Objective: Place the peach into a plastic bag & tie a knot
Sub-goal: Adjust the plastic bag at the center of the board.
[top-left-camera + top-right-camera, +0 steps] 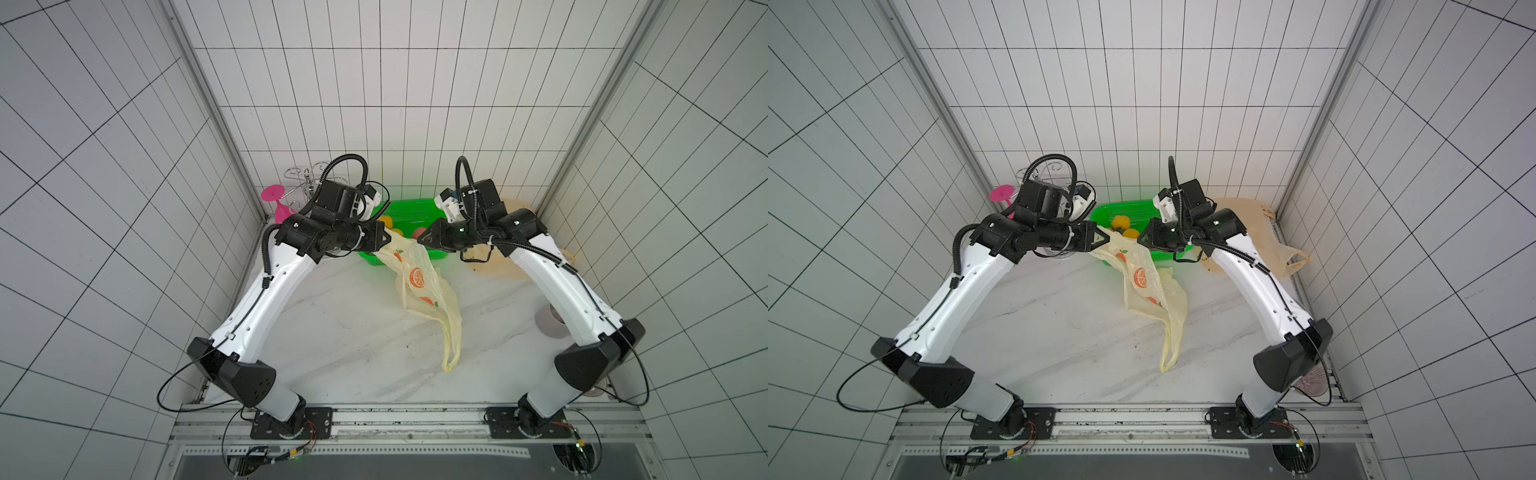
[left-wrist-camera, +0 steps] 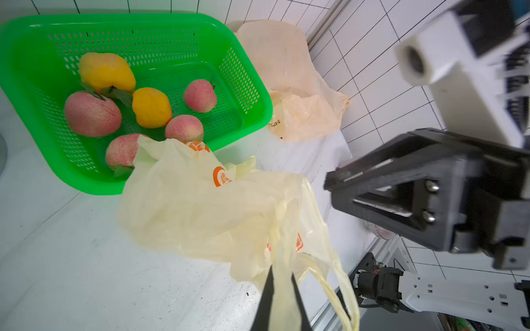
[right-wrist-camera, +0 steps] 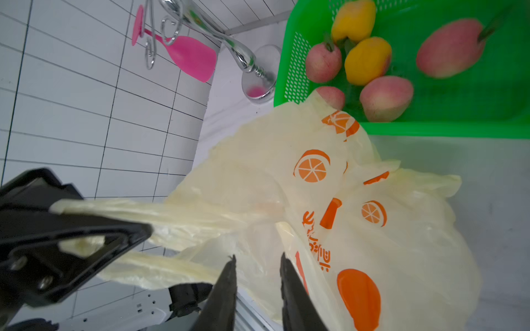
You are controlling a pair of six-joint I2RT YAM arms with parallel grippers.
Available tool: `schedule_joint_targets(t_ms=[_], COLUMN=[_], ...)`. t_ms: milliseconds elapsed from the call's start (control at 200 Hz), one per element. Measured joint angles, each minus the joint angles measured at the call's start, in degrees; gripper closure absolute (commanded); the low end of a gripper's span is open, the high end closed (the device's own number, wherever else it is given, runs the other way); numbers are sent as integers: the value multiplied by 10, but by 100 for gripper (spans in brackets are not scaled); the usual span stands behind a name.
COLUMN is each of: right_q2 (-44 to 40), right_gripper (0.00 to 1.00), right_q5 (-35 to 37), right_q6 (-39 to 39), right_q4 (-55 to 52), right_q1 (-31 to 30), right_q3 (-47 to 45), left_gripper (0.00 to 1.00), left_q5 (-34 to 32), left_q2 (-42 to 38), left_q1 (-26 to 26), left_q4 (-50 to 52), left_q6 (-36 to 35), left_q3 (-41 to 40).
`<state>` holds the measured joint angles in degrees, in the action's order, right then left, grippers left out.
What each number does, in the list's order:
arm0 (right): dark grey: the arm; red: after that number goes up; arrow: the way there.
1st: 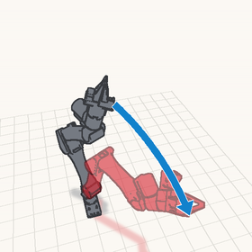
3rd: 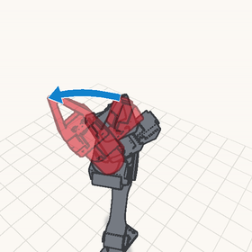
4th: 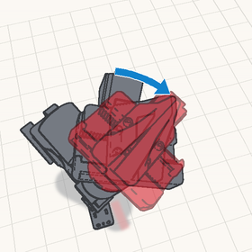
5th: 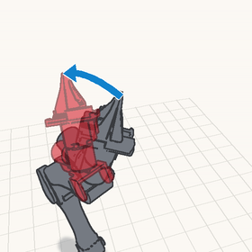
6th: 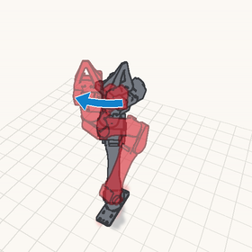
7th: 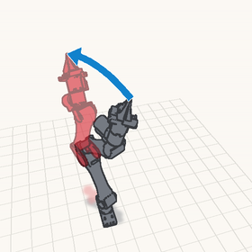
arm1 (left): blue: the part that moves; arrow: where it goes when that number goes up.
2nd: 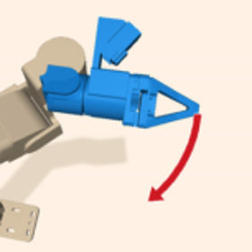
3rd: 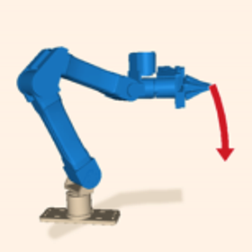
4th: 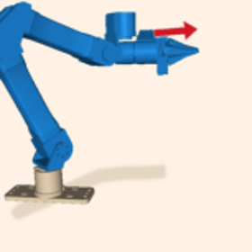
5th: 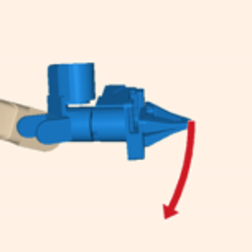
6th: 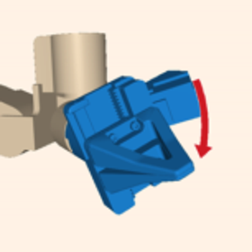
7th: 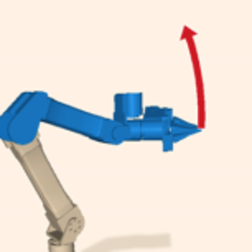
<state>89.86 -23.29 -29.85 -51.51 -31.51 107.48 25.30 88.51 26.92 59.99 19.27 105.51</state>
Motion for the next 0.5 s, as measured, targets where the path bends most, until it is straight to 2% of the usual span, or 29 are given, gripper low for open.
schedule_joint_targets(t_ms=[110,210,380,500], right_q2=[-87,-114,-52,10], right_gripper=[100,100,100,100], right_q5=[29,50,93,130], right_q6=[-11,-30,-56,-59], right_q4=[25,46,94,110], right_q1=[-38,-75,-110,-113], right_q3=[-58,-110,-174,-178], left_gripper=[100,100,100,100], left_q5=[11,20,28,26], left_q2=[0,0,-5,-35], left_q1=[0,0,0,2], left_q4=[-9,-17,-19,-18], left_q6=[8,14,23,31], left_q3=[0,0,-1,-23])
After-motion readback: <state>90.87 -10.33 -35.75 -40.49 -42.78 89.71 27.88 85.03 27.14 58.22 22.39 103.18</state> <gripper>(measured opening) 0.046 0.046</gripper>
